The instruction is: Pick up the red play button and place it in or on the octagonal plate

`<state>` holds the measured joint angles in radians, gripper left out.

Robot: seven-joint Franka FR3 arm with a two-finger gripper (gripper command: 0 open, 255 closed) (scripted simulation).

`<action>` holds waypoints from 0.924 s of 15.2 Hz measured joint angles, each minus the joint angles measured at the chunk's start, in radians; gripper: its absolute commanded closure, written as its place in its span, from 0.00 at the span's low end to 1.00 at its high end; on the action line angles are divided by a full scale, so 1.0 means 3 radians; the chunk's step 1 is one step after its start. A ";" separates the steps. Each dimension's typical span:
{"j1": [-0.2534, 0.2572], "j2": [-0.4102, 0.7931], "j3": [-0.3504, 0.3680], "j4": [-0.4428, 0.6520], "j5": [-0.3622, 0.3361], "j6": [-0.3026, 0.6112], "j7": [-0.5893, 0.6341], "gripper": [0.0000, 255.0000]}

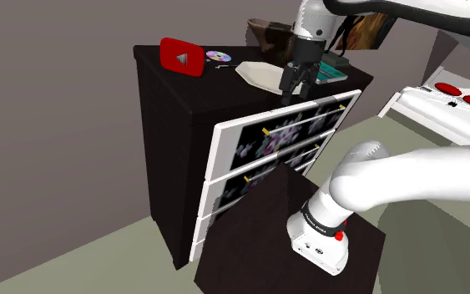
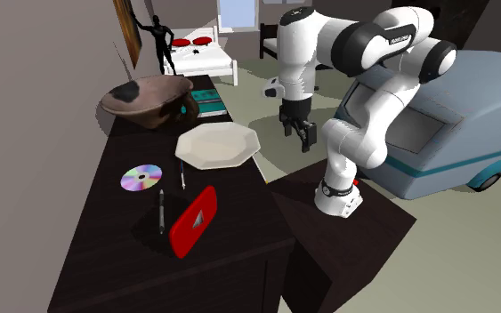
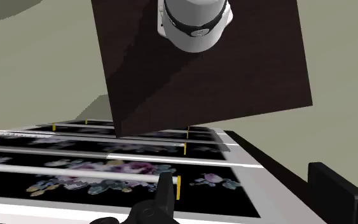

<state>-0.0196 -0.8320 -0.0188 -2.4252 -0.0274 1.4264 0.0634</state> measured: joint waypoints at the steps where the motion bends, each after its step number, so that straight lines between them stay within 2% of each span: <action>1: 0.0000 0.0000 0.0000 0.0000 0.0000 0.0000 0.0000 0.00; 7: 0.0131 0.0640 -0.0069 0.0484 -0.0062 0.0224 -0.0348 0.00; 14: 0.0308 0.1484 -0.0083 0.1279 -0.0065 0.0372 -0.0796 0.00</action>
<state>0.0727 -0.3866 -0.0436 -2.0416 -0.0470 1.5379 -0.1753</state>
